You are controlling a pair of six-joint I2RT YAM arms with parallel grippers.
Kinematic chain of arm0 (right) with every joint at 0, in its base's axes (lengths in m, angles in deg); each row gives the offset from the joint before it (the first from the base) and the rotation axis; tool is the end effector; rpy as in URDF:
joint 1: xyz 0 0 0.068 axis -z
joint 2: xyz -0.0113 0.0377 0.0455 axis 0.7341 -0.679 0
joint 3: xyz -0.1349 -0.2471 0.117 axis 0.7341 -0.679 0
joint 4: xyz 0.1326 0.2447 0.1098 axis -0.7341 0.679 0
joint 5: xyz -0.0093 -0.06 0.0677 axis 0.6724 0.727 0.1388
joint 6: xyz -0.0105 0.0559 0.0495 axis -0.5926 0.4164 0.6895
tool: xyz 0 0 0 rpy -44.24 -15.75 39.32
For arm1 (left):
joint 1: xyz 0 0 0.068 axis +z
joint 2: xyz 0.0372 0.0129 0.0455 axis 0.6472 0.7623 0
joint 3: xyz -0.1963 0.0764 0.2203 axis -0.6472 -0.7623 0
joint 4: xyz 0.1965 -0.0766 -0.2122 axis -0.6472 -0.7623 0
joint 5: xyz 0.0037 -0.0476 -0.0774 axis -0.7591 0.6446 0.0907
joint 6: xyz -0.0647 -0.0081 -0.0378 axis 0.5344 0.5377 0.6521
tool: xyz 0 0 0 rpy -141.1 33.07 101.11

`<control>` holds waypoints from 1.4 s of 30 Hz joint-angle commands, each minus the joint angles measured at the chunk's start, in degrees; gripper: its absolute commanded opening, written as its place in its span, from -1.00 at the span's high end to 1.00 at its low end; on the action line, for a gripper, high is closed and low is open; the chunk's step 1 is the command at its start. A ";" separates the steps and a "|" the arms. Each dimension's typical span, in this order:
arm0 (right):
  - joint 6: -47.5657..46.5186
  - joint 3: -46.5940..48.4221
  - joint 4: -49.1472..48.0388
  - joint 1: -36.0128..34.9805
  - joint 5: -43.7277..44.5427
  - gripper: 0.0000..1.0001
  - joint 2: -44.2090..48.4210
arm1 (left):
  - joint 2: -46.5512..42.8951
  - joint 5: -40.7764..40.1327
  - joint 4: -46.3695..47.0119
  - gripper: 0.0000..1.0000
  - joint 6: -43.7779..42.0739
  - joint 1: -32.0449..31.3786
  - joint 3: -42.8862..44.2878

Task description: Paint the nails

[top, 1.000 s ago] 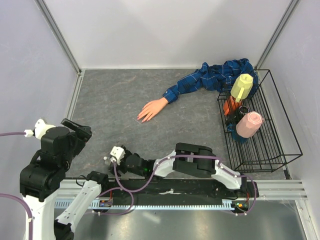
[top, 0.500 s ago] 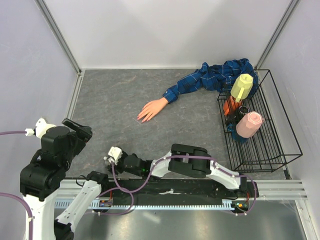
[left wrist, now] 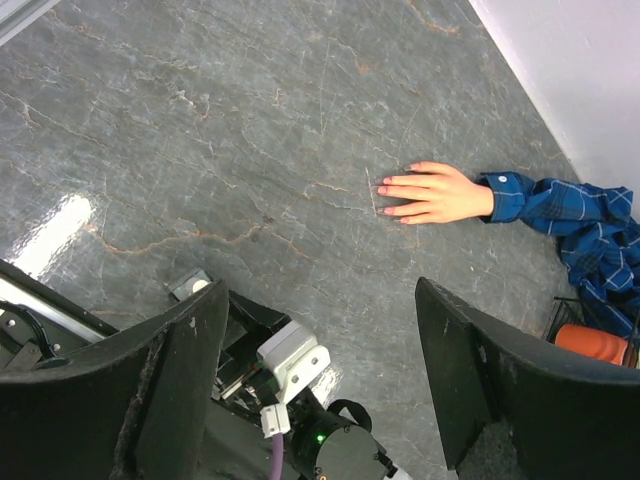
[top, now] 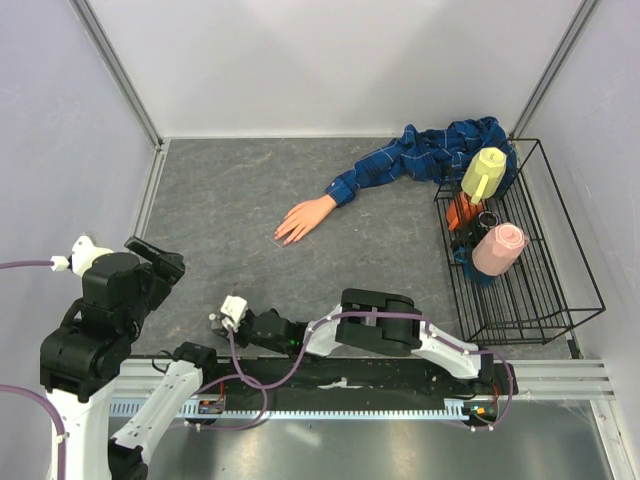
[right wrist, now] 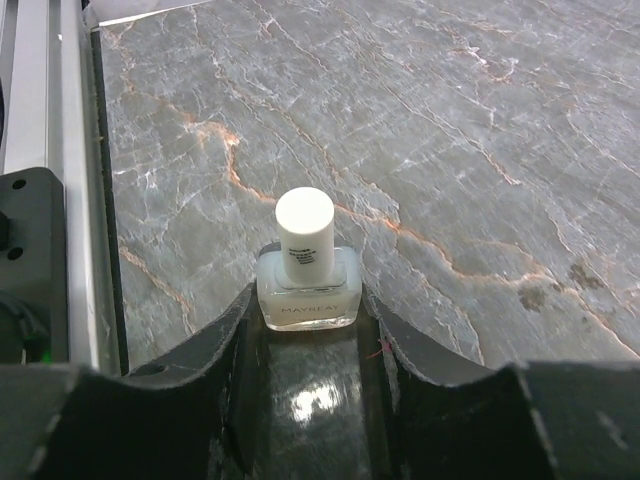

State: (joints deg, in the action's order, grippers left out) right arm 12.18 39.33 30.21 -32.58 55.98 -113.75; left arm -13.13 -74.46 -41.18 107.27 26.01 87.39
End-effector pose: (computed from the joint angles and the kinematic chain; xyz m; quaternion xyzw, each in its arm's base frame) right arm 0.1084 0.5403 0.0702 -0.4259 0.6129 0.3802 0.5462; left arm 0.0599 0.0128 0.4406 -0.3913 0.7820 -0.0890 0.4769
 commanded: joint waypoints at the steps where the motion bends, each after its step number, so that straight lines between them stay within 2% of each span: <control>1: -0.60 -3.00 -4.90 0.88 0.70 0.58 3.87 | 0.48 -0.04 -1.13 -0.64 -2.07 0.26 -0.15; 2: -0.51 -4.75 -5.78 1.32 1.05 0.66 4.40 | 0.48 0.05 -0.86 -0.64 -2.25 0.26 -0.33; 8: -2.97 -14.05 -7.54 2.37 5.71 0.78 10.55 | 0.57 3.82 2.73 -0.62 -6.89 0.26 -2.26; 13: -3.06 -25.48 -8.78 4.05 9.48 0.78 18.44 | 2.32 18.48 10.90 -0.53 -18.13 0.26 -5.69; 18: -3.24 -32.53 -8.69 4.58 11.51 0.82 25.48 | 4.70 33.93 17.76 -0.40 -24.30 0.26 -11.12; 21: -2.88 -35.35 -8.34 4.75 12.04 0.83 28.39 | 7.06 41.33 21.72 -0.33 -26.68 0.18 -14.29; 23: -2.62 -36.93 -8.34 5.10 11.78 0.83 29.45 | 8.65 43.37 23.13 -0.29 -28.44 -0.09 -15.27; 24: -2.53 -37.28 -8.07 5.28 11.34 0.83 30.50 | 10.05 44.60 23.39 -0.18 -29.14 -0.78 -15.97; 29: -2.71 -38.78 -5.09 5.89 7.83 0.85 34.19 | 13.39 44.53 25.59 -0.09 -32.48 -6.58 -17.12; 33: -2.44 -38.87 -1.84 6.51 4.84 0.86 37.71 | 15.86 41.71 26.73 -0.13 -33.71 -15.53 -17.56; 37: -1.39 -38.96 1.67 8.00 1.94 0.86 40.79 | 16.47 41.80 29.11 -0.16 -34.07 -18.19 -19.31; 42: -1.39 -38.87 5.64 8.71 -0.09 0.88 44.83 | 18.32 39.79 29.46 -0.11 -34.94 -21.00 -19.23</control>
State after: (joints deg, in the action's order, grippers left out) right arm 9.91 0.45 33.80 -24.45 59.11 -72.95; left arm 3.98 -33.65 -14.71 75.67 6.90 67.87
